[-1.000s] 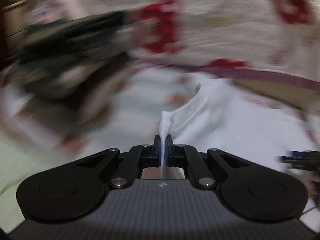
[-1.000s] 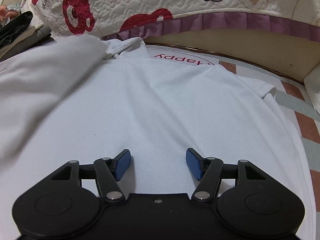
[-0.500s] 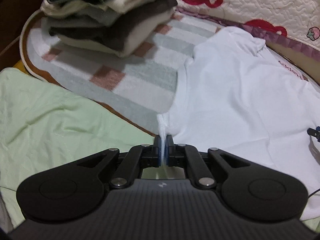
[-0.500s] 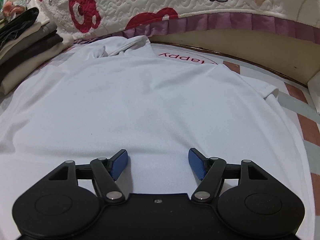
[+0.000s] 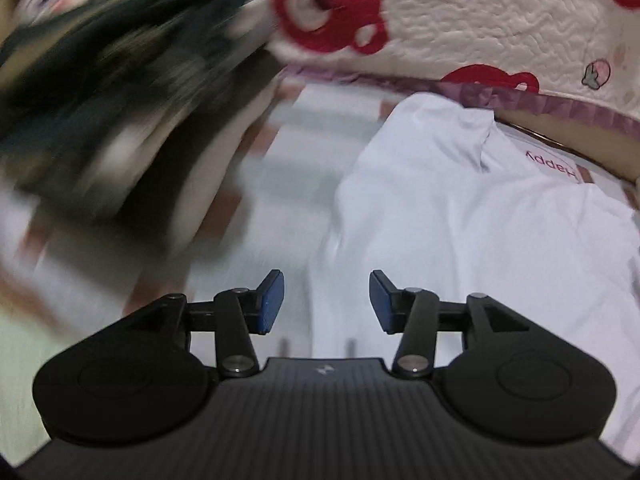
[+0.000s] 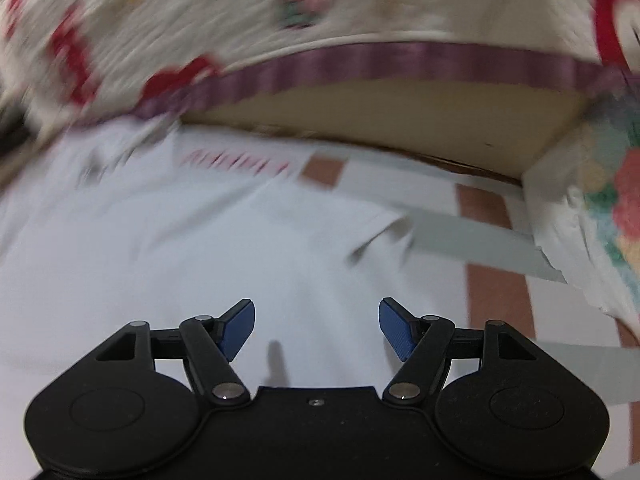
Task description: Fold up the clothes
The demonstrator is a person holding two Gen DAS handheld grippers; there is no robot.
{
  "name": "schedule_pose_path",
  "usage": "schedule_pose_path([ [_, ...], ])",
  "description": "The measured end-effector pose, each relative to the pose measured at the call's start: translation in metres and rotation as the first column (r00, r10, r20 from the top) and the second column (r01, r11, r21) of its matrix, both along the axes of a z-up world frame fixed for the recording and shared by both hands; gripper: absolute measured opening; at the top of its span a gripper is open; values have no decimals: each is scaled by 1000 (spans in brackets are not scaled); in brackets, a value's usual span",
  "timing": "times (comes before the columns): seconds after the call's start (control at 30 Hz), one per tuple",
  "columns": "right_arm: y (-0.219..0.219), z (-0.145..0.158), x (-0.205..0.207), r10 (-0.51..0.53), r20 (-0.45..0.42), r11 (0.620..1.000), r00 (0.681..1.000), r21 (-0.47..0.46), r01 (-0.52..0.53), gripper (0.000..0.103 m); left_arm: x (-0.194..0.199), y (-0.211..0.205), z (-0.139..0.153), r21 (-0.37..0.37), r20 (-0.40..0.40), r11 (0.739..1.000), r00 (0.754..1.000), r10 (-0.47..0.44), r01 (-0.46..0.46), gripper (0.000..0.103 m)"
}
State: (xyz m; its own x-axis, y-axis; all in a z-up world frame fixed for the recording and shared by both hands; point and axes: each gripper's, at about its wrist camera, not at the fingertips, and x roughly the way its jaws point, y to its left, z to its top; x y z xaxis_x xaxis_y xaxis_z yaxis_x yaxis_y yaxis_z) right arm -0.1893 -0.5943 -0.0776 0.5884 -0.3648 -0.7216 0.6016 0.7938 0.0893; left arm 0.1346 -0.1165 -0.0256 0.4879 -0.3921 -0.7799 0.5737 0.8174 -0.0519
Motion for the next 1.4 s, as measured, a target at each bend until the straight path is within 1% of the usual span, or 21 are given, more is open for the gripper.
schedule_pose_path([
  [0.03,-21,3,-2,-50,57,994,997,98,44,72,16,-19,-5,-3,-4,1000,1000,0,0,46],
  [0.07,-42,3,-4,-99,121,975,988,211,71,70,30,-35,-10,-15,-6,1000,1000,6,-6,46],
  [0.1,-56,2,-5,-141,166,950,976,302,86,60,40,-49,-16,-25,12,1000,1000,8,-7,46],
  [0.13,-67,-2,-3,-172,178,931,969,350,101,49,48,-63,-22,-32,34,999,999,10,-9,46],
  [0.17,-78,-5,0,-202,188,910,961,399,114,45,52,-72,-28,-21,67,1000,998,16,-15,46],
  [0.2,-88,-9,2,-229,193,889,954,442,124,37,55,-81,-33,-10,101,1000,995,21,-20,46],
  [0.23,-91,-12,7,-224,170,883,960,452,126,31,58,-88,-39,-2,130,1000,991,24,-24,46],
  [0.3,-98,-20,15,-213,126,871,969,473,130,31,61,-87,-51,-22,143,1000,990,11,-8,46],
  [0.4,-96,-28,14,-208,110,863,972,489,129,34,68,-76,-68,-37,138,999,990,18,-13,46],
  [0.47,-95,-33,13,-203,100,857,974,500,128,38,75,-66,-77,-60,121,998,992,43,-35,46],
  [0.53,-94,-38,12,-200,94,851,975,509,126,48,82,-60,-85,-86,95,995,994,58,-50,46],
  [0.6,-95,-42,11,-216,148,854,965,507,113,54,86,-58,-91,-109,64,993,997,53,-46,46],
  [0.67,-95,-44,12,-223,196,866,955,489,102,55,89,-60,-99,-125,30,991,998,51,-47,46],
  [0.7,-95,-45,14,-222,217,875,951,475,95,50,88,-60,-102,-132,20,990,999,49,-46,47],
  [0.73,-95,-44,16,-225,242,882,944,462,91,10,85,-62,-104,-132,37,991,998,43,-38,48],
  [0.83,-110,-24,-1,-324,390,872,862,476,112,7,75,-69,-107,-84,91,996,996,9,-2,48],
  [0.93,-125,-4,-17,-409,516,861,753,491,132,7,72,-70,-107,-74,99,997,995,-1,9,48],
  [1.17,-169,25,-13,-442,429,878,788,388,281,3,75,-71,-106,-70,95,998,995,5,1,49],
  [1.27,-178,30,-9,-433,344,883,833,349,314,3,76,-73,-104,-44,98,999,995,4,0,53],
  [1.33,-166,29,-2,-345,268,921,900,281,269,8,80,-71,-103,-41,81,999,996,23,-19,54],
  [1.4,-151,18,3,-268,205,937,941,283,205,9,86,-64,-102,-64,44,997,998,44,-41,56],
])
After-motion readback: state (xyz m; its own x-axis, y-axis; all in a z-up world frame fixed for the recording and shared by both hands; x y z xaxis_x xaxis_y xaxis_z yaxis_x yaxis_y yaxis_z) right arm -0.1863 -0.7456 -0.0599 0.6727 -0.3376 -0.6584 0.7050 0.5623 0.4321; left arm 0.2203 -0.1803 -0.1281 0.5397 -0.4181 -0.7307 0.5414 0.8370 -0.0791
